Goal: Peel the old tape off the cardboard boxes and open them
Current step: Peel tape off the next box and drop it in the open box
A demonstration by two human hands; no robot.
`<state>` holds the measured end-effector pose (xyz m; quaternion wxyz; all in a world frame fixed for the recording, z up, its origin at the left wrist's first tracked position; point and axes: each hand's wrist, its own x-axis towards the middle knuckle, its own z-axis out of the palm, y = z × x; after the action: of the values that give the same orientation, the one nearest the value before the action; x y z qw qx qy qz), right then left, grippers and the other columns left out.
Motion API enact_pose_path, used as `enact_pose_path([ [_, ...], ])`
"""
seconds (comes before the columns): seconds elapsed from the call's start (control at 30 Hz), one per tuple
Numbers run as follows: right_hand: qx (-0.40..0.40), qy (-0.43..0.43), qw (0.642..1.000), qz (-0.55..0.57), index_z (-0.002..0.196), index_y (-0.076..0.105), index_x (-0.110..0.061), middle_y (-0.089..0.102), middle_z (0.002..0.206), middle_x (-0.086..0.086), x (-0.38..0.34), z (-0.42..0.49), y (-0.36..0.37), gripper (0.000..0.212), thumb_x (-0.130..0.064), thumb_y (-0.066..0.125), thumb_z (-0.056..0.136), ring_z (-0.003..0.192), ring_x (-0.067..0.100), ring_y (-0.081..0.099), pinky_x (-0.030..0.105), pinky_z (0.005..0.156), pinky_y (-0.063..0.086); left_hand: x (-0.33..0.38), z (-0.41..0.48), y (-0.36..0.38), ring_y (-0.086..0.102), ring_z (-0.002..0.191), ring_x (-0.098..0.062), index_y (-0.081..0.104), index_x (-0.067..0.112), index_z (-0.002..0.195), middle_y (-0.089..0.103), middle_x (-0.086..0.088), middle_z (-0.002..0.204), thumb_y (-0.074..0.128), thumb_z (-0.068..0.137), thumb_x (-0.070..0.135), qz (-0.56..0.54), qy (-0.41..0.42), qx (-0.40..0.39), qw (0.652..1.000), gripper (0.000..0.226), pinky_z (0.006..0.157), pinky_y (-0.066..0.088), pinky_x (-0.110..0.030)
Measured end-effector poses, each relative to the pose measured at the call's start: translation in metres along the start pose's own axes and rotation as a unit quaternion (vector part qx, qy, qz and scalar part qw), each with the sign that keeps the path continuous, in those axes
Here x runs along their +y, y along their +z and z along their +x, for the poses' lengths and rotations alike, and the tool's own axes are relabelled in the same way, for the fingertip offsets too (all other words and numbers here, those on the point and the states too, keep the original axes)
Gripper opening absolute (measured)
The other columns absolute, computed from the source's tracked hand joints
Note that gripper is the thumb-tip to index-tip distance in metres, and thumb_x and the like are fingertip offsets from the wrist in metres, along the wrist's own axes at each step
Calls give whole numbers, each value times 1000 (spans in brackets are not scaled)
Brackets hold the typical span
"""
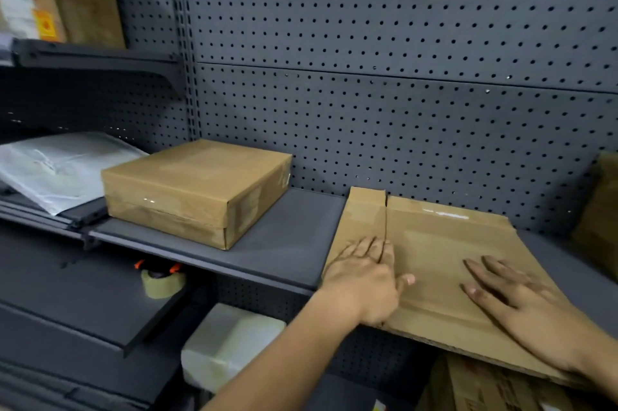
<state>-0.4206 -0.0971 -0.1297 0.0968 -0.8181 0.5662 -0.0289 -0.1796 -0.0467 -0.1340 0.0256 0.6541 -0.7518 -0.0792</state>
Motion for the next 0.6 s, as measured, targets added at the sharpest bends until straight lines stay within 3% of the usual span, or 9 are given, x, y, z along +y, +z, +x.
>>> enact_pose_path([
  [0.2,27,5,1000,1,154,19,-44,9,165,-13,-3,-2,-1,66,-70,25,94,152,8,5,28,121,4,-4,7,-1,-3,153,-18,2,16,159,-1,-2,167,16,103,58,-10,5,8,1000,71,124,1,-38],
  [0.37,54,2,998,23,154,25,-42,14,165,-11,0,-2,2,64,-68,31,96,152,9,8,27,121,4,-8,10,-1,2,152,-13,11,19,159,7,3,166,17,102,59,-39,15,24,999,70,124,5,-35],
  [0.6,80,9,995,51,153,29,-42,17,164,-12,0,-3,7,64,-69,32,94,152,9,9,29,123,5,-28,23,-4,23,145,-11,29,26,155,33,8,158,34,107,32,-98,40,80,991,49,117,19,-27],
])
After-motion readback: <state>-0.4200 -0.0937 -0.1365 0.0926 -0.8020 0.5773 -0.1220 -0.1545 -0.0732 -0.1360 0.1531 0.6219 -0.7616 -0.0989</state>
